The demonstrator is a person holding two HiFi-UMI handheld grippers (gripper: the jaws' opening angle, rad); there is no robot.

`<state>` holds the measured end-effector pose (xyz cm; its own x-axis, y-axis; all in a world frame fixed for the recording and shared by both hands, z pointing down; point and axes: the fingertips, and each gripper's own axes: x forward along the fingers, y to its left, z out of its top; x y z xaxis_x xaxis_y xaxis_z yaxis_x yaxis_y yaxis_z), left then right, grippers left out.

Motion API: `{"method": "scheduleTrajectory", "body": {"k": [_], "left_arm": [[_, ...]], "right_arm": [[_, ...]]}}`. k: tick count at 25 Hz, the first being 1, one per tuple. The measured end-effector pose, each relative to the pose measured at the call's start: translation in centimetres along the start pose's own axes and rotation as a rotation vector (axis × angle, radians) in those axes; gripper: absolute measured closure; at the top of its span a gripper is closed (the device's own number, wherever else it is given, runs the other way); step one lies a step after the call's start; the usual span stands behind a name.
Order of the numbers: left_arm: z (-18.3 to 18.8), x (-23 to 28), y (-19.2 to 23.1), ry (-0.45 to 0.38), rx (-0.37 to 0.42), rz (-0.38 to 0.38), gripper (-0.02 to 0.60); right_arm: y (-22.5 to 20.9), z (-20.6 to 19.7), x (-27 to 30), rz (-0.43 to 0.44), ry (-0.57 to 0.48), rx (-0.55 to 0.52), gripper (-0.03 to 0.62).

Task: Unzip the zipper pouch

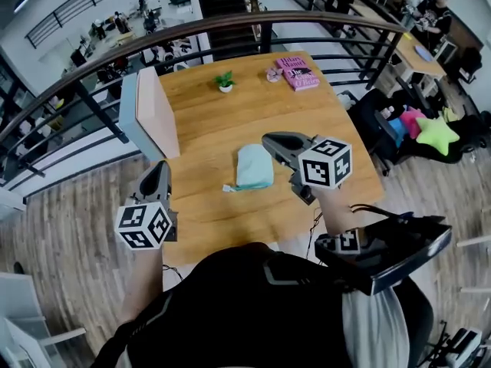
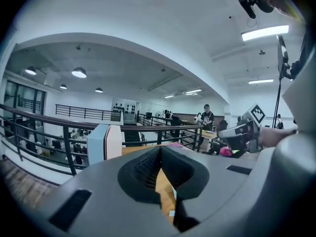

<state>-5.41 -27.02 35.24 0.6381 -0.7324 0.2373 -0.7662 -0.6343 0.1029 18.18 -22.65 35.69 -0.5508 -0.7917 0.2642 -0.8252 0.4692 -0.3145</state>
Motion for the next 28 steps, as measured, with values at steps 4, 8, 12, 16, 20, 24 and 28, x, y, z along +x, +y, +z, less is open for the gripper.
{"method": "scheduleTrajectory", "body": {"k": [4, 8, 12, 16, 20, 24, 28], "left_arm": [[0.6, -0.5, 0.0, -0.006, 0.008, 0.028, 0.552], [0.5, -0.4, 0.5, -0.014, 0.016, 0.066, 0.552], [0.0, 0.3, 0.5, 0.012, 0.060, 0.088, 0.552], [-1.0, 1.1, 0.3, 0.047, 0.107, 0.098, 0.552], [-1.8, 1.5, 0.5, 0.060, 0.095, 0.105, 0.552], [-1.9, 1.7, 0.7, 0.059, 0.085, 0.113, 0.552], [-1.7, 1.7, 0.7, 0.040, 0.088, 0.120, 0.552]], "right_arm": [[1.0, -0.1, -0.1, -0.010, -0.002, -0.006, 0.585], [0.9, -1.1, 0.7, -0.057, 0.003, -0.060, 0.585], [-0.1, -0.9, 1.4, -0.103, -0.019, -0.076, 0.585], [-1.1, -2.0, 2.2, -0.099, 0.000, -0.057, 0.586], [-1.4, -2.2, 2.4, -0.107, 0.004, -0.089, 0.586], [-1.6, -1.6, 2.4, -0.106, -0.003, -0.115, 0.586], [-1.5, -1.0, 2.2, -0.105, -0.023, -0.133, 0.586]]}}
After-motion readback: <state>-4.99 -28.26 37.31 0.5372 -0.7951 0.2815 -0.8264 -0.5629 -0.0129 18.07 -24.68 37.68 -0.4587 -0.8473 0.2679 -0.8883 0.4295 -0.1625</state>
